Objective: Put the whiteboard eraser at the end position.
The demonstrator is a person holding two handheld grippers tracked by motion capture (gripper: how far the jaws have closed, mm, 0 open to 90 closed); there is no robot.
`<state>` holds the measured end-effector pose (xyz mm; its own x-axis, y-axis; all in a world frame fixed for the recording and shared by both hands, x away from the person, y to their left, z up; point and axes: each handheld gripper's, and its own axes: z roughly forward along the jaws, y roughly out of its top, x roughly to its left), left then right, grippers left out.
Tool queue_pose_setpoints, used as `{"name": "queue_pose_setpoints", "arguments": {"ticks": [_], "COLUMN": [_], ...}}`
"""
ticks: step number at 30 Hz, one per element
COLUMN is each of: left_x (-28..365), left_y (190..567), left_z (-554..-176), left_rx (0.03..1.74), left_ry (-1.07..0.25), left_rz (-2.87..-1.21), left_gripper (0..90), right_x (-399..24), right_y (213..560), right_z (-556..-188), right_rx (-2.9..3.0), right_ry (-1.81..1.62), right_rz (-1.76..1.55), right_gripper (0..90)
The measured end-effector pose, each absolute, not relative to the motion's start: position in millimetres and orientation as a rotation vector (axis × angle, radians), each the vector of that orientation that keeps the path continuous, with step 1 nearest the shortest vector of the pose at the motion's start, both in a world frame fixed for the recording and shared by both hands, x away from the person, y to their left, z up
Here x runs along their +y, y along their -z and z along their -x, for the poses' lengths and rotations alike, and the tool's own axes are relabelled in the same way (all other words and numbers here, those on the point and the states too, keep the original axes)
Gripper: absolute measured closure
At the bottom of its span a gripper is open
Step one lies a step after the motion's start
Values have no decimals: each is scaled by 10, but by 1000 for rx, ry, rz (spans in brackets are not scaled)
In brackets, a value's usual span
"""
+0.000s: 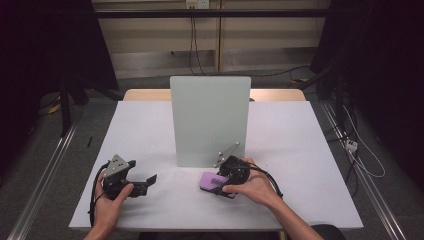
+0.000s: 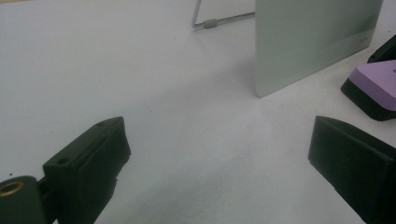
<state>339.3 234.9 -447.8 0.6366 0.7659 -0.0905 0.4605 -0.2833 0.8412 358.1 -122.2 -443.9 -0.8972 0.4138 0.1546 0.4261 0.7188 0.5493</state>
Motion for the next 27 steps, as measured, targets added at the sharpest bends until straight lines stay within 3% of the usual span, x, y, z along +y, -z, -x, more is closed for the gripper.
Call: {"name": "queue_pose_setpoints", "arguments": {"ticks": [3, 7, 12, 27], "left_x": [2359, 2354, 2356, 2351], "left_y": [4479, 4476, 4480, 4479], "left_z": [-3395, -3388, -3379, -3388], "left_rx": [968, 966, 971, 966], "left_ry": [-418, -415, -409, -410], "left_rz": [-1933, -1933, -1923, -1935], "left_gripper": [48, 48, 48, 48], "right_x": [-1225, -1234, -1244, -1328], "right_y": [4438, 4427, 4405, 4277], "right_z": [-3592, -3595, -3594, -3591], "right_rx": [-2888, -2886, -2867, -2835], "right_ry": [948, 961, 1001, 1199], "right_rz": [714, 742, 773, 852], "right_gripper": [314, 197, 113, 81]}}
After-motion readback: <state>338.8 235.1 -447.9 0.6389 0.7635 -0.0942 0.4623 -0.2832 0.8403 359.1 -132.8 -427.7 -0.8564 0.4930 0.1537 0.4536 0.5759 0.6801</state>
